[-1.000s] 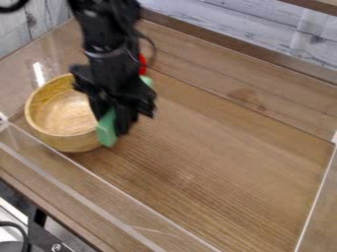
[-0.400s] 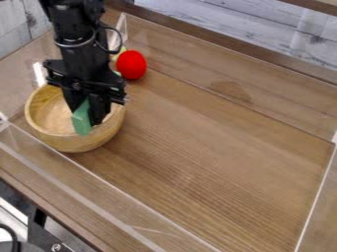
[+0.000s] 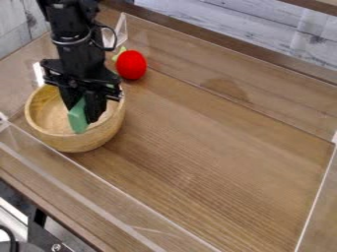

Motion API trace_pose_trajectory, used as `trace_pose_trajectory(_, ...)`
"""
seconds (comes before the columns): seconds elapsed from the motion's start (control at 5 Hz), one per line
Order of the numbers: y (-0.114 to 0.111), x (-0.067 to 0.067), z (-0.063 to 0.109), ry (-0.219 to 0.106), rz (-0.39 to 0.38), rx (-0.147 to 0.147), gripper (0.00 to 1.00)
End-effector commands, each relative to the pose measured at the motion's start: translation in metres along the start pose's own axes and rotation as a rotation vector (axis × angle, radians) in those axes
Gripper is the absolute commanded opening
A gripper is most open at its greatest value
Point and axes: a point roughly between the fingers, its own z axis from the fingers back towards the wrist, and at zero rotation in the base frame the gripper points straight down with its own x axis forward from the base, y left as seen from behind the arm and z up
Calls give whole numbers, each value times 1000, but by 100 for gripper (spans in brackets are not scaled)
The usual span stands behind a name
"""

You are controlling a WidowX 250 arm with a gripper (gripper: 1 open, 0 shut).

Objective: Put the green object in the brown bowl

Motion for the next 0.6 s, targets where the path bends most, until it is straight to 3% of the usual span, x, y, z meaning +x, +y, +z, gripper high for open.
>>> trace_pose_trajectory(0.0,8,12,9,-27,18,5,100)
trace_pose_trajectory(0.4,14,15,12,-13,57,-2,100)
